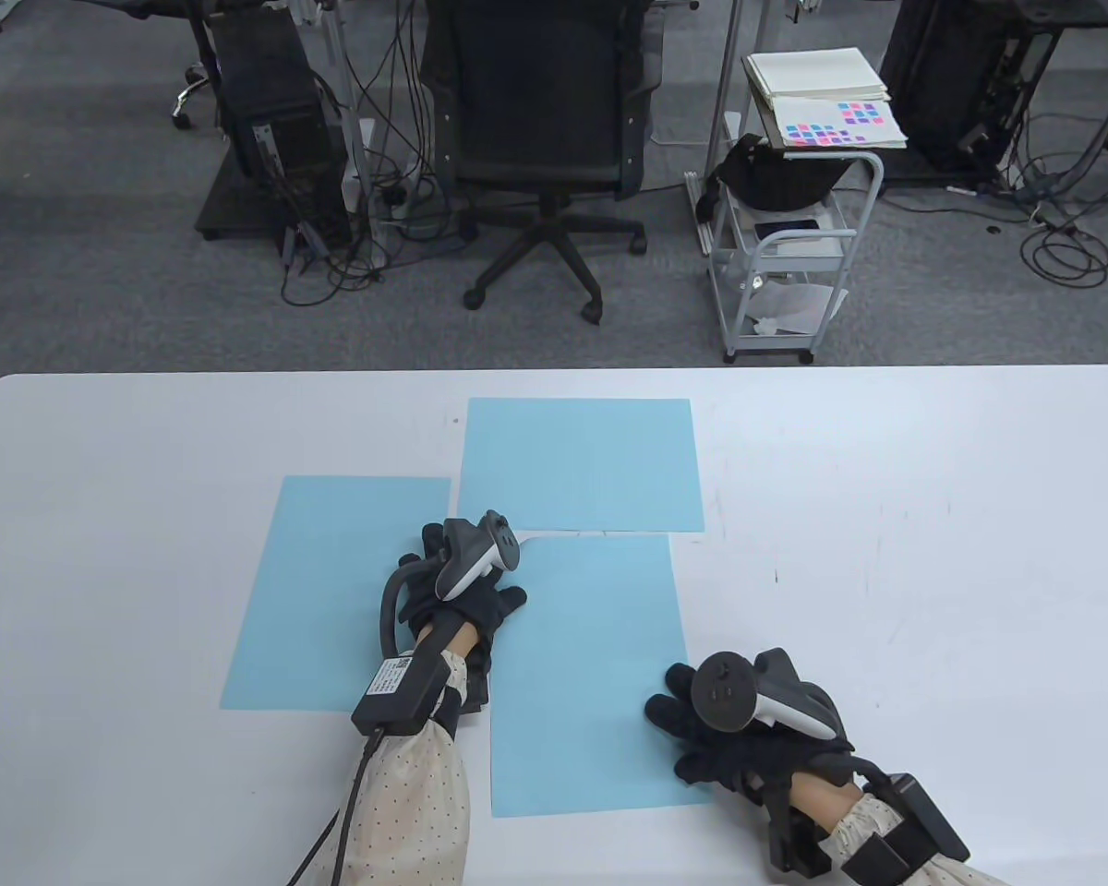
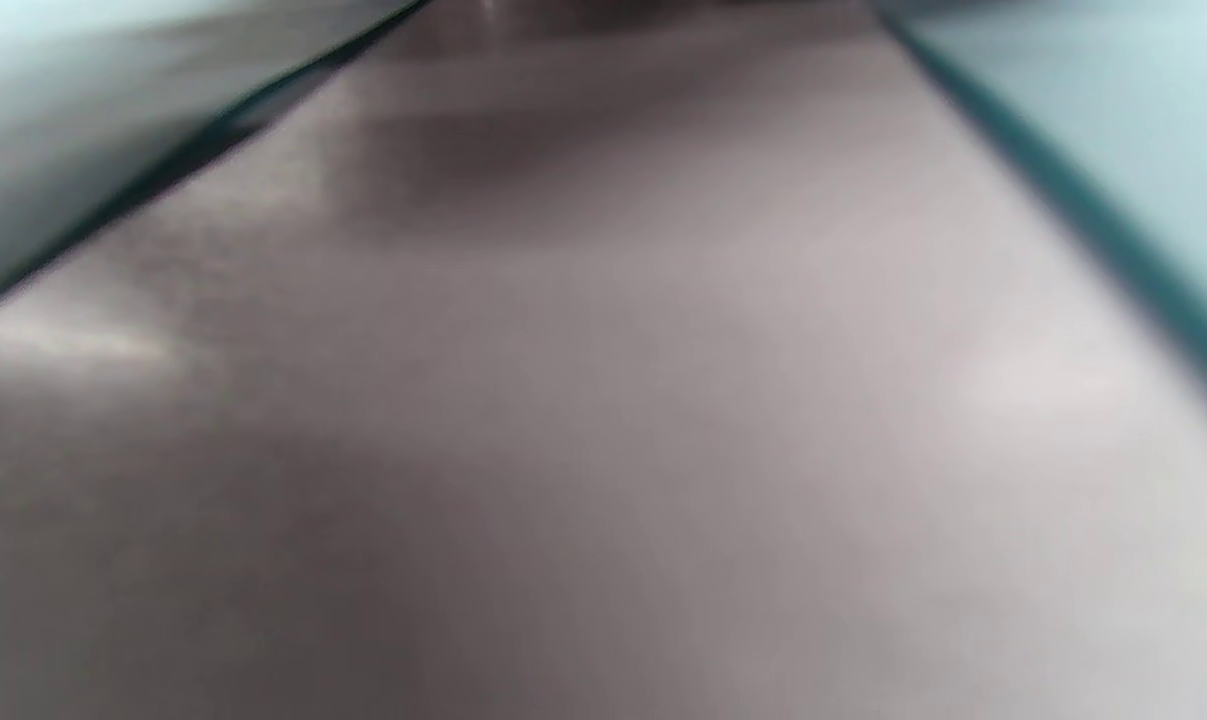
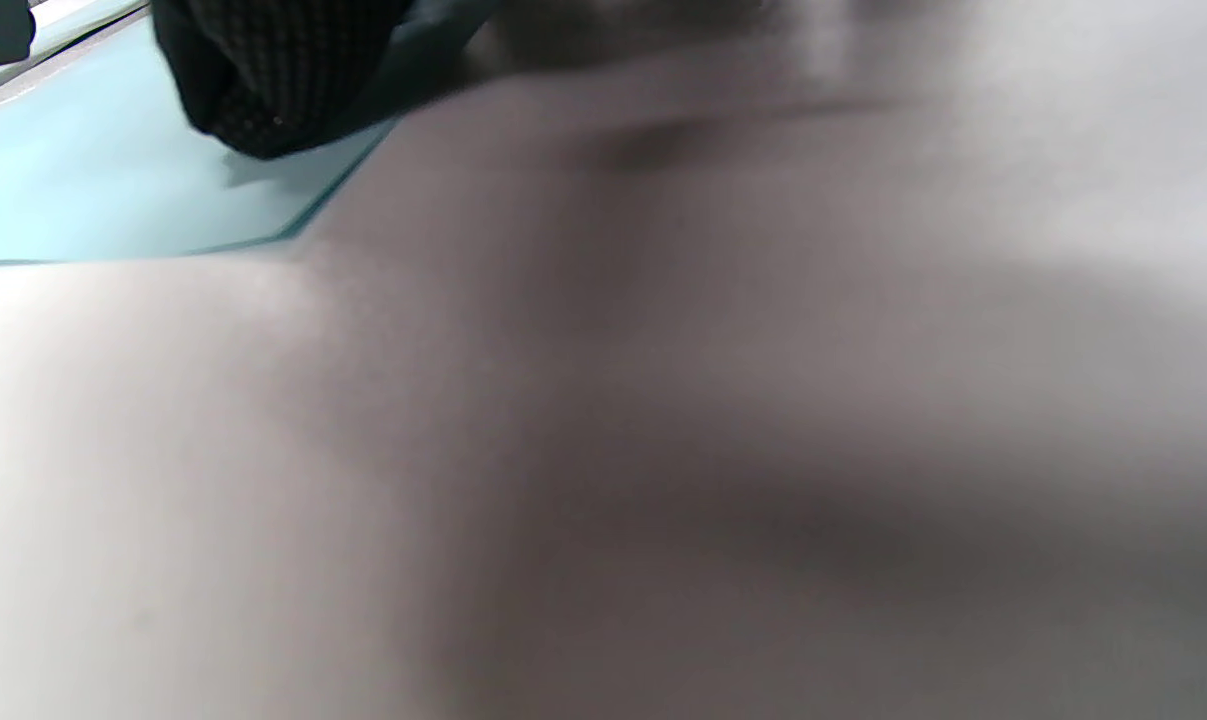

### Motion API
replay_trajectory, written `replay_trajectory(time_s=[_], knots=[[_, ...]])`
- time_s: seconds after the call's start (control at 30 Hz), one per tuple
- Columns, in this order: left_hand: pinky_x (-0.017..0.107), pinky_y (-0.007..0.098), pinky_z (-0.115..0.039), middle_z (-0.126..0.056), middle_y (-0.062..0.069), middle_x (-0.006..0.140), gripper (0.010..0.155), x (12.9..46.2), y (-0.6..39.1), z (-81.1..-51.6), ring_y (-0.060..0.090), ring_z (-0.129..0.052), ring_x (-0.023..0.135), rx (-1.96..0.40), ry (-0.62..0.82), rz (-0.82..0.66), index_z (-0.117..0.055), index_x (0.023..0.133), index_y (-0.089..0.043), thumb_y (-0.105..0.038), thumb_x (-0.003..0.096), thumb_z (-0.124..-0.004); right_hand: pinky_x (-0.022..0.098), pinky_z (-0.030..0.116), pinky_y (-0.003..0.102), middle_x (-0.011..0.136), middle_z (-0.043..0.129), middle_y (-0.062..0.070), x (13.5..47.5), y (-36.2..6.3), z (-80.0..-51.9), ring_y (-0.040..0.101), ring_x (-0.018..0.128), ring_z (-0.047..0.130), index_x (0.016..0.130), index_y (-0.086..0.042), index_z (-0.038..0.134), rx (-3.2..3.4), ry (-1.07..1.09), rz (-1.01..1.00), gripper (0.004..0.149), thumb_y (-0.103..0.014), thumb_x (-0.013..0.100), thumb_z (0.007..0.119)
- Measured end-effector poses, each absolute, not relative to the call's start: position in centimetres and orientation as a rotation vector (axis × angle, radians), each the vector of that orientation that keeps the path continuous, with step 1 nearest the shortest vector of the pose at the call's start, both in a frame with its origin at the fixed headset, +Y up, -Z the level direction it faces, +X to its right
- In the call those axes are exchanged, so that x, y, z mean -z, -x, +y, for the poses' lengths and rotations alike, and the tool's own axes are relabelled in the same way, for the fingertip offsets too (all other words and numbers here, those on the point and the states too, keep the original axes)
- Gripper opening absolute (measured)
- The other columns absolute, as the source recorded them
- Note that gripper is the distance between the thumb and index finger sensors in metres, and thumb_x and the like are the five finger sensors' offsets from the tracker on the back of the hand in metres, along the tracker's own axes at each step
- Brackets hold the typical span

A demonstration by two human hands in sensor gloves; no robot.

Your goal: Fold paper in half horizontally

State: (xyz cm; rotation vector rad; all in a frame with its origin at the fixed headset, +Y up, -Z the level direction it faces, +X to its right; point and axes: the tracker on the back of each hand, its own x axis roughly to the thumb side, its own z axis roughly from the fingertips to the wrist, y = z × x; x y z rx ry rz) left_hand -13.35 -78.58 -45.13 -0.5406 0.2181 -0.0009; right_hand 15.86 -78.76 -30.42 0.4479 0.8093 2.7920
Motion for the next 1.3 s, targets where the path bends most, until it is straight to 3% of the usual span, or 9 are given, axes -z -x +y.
replay_trajectory(time_s=[0.17, 0.3, 0.43, 0.53, 0.67, 0.77, 0.9, 1.03, 1.3], knots=[[0.089, 0.047, -0.027, -0.023, -0.017, 0.119, 0.063, 44.8, 12.8, -77.6, 0.015, -0.012, 0.112, -0.016, 0.536, 0.176, -0.040, 0.098, -0.068, -0.061, 0.0399, -0.063, 0.071, 0.004, 0.066, 0.117, 0.013, -0.018, 30.4, -15.8, -78.8, 0.030, 0.106, 0.001, 0.102, -0.049, 0.037, -2.792, -0.448, 0.815, 0.068, -0.043, 0.044, 0.074], [0.089, 0.047, -0.027, -0.044, -0.022, 0.119, 0.067, 44.4, 12.4, -76.7, 0.012, -0.012, 0.113, -0.060, 0.515, 0.149, -0.033, 0.100, -0.066, -0.061, 0.0401, -0.063, 0.071, 0.004, 0.066, 0.117, 0.013, -0.018, 30.4, -15.8, -78.8, 0.030, 0.106, 0.001, 0.102, -0.049, 0.037, -2.794, -0.449, 0.811, 0.068, -0.043, 0.044, 0.074], [0.089, 0.047, -0.028, -0.061, -0.025, 0.114, 0.089, 44.2, 12.0, -75.5, 0.012, -0.018, 0.115, -0.090, 0.501, 0.121, -0.008, 0.104, -0.043, -0.061, 0.0387, -0.067, 0.071, 0.004, 0.066, 0.116, 0.013, -0.017, 30.4, -15.8, -78.8, 0.029, 0.106, 0.001, 0.102, -0.049, 0.037, -2.796, -0.447, 0.812, 0.069, -0.043, 0.044, 0.074], [0.089, 0.049, -0.037, -0.070, -0.024, 0.105, 0.097, 44.0, 11.8, -74.7, 0.014, -0.034, 0.117, -0.178, 0.462, 0.139, -0.004, 0.103, -0.034, -0.056, 0.0395, -0.073, 0.071, 0.004, 0.066, 0.117, 0.013, -0.018, 30.4, -15.8, -78.8, 0.029, 0.106, 0.001, 0.102, -0.049, 0.037, -2.796, -0.444, 0.811, 0.068, -0.043, 0.044, 0.074], [0.087, 0.047, -0.051, -0.089, -0.028, 0.086, 0.088, 43.6, 11.6, -73.6, 0.008, -0.066, 0.109, -0.214, 0.378, 0.131, -0.020, 0.106, -0.031, -0.045, 0.0427, -0.079, 0.071, 0.004, 0.066, 0.116, 0.013, -0.018, 30.4, -15.8, -78.8, 0.029, 0.106, 0.001, 0.102, -0.050, 0.037, -2.799, -0.442, 0.810, 0.068, -0.043, 0.044, 0.073], [0.085, 0.044, -0.058, -0.098, -0.028, 0.078, 0.079, 42.7, 11.5, -72.7, 0.004, -0.078, 0.102, -0.206, 0.295, 0.074, -0.038, 0.105, -0.037, -0.042, 0.0407, -0.083, 0.071, 0.004, 0.066, 0.116, 0.013, -0.018, 30.4, -15.8, -78.8, 0.029, 0.106, 0.001, 0.102, -0.050, 0.037, -2.799, -0.442, 0.811, 0.068, -0.043, 0.044, 0.073], [0.083, 0.044, -0.061, -0.104, -0.027, 0.075, 0.053, 40.9, 11.3, -71.8, 0.004, -0.085, 0.098, -0.200, 0.199, -0.012, -0.074, 0.089, -0.051, -0.042, 0.0385, -0.086, 0.071, 0.004, 0.066, 0.116, 0.012, -0.018, 30.4, -15.8, -78.8, 0.029, 0.106, 0.001, 0.102, -0.050, 0.036, -2.799, -0.443, 0.812, 0.068, -0.043, 0.044, 0.073], [0.083, 0.045, -0.061, -0.104, -0.026, 0.076, 0.042, 39.2, 11.4, -71.4, 0.006, -0.085, 0.098, -0.216, 0.142, -0.045, -0.083, 0.080, -0.055, -0.044, 0.0389, -0.085, 0.071, 0.004, 0.066, 0.116, 0.012, -0.019, 30.4, -15.8, -78.8, 0.029, 0.106, 0.000, 0.102, -0.050, 0.036, -2.802, -0.441, 0.815, 0.068, -0.043, 0.045, 0.073], [0.083, 0.047, -0.060, -0.100, -0.022, 0.087, 0.043, 35.7, 13.1, -71.4, 0.011, -0.082, 0.101, -0.224, 0.142, -0.087, -0.085, 0.080, -0.055, -0.053, 0.0373, -0.080, 0.071, 0.003, 0.066, 0.116, 0.010, -0.020, 30.3, -15.8, -78.8, 0.027, 0.106, -0.002, 0.101, -0.051, 0.034, -2.800, -0.432, 0.829, 0.068, -0.044, 0.045, 0.071]])
